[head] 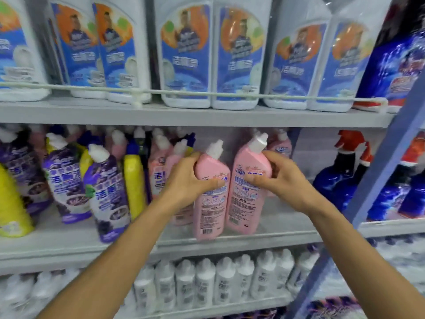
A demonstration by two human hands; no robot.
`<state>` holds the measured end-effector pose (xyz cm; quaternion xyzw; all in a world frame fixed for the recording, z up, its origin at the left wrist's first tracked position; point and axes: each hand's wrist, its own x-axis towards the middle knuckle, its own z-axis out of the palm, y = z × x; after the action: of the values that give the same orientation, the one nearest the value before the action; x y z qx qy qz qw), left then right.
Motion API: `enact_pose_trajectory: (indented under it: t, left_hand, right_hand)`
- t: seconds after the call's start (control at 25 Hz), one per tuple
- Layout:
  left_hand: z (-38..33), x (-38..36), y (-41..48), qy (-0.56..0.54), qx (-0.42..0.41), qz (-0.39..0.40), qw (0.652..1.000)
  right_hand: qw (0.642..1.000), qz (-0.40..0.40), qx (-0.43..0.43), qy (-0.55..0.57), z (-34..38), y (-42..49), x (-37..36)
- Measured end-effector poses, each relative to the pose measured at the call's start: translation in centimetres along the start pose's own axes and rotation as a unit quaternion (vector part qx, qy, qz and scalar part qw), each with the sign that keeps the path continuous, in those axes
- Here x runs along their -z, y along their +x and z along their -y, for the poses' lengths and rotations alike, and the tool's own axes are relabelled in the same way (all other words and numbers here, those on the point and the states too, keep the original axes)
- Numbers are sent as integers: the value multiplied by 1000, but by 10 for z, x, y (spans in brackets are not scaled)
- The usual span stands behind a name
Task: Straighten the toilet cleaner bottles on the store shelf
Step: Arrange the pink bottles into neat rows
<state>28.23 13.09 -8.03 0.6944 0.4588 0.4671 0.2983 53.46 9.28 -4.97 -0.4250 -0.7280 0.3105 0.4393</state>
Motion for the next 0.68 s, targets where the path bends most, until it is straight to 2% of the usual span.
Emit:
enact_pose_trajectory:
  t: [0.16,0.32,0.44,0.56,0.68]
  left_hand:
    - [-1,-72,38,-7,36,-28,999]
    - [2,-105,52,7,72,-39,997]
    - [2,-106,53,12,86,-34,996]
    - [-4,-91,61,-59,74,-3,996]
    - [-18,-75,77,-80,48,35,995]
  right_hand:
    - [999,14,-32,5,-49,12,57]
    - [999,15,-48,10,-101,23,66]
    - [998,6,-55,14,-112,26,64]
    - [997,32,-56,34,-103,32,75]
    - [996,-13,-43,73,-89,43,85]
